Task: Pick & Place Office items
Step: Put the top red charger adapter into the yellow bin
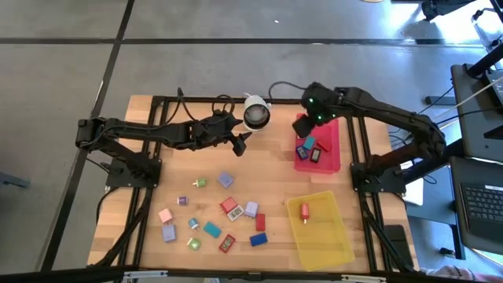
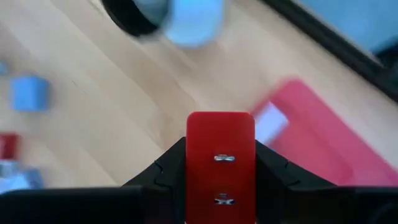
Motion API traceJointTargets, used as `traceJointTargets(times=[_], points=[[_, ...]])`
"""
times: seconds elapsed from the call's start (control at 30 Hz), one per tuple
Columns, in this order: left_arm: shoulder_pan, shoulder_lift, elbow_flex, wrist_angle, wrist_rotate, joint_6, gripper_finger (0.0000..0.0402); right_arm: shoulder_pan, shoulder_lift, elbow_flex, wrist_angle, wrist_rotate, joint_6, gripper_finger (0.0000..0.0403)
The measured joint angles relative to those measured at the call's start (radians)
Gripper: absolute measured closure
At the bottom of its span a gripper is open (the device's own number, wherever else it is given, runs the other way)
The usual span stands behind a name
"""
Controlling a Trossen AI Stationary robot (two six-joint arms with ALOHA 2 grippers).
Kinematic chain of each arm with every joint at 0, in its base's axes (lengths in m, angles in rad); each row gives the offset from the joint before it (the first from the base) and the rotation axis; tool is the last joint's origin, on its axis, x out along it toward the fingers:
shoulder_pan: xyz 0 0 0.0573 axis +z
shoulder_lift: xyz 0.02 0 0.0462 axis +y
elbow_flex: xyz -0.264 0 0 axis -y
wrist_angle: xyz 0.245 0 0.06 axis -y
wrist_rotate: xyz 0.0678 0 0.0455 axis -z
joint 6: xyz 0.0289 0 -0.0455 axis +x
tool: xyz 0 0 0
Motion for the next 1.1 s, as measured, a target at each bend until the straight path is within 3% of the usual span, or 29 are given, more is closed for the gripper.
traceJointTargets(times=[0.23,0.4,0.87,1.1], points=[[0.000,0.000,0.000,-0.001,0.000,-0.007,0.0119,-0.001,-0.016,-0.192,-0.006,-0.018,0.096,0.0280],[0.006,-0.003,0.000,-0.002,0.005,-0.005,0.0122,0.032,-0.024,-0.247,-0.004,-0.044,0.160,0.0280],[0.020,-0.005,0.000,-0.011,0.022,-0.002,0.0123,0.358,-0.042,-0.248,-0.102,-0.610,0.100,0.0278],[0.022,-0.005,0.000,-0.042,0.023,0.014,0.0123,0.508,-0.042,-0.294,-0.082,-0.661,0.142,0.0278]])
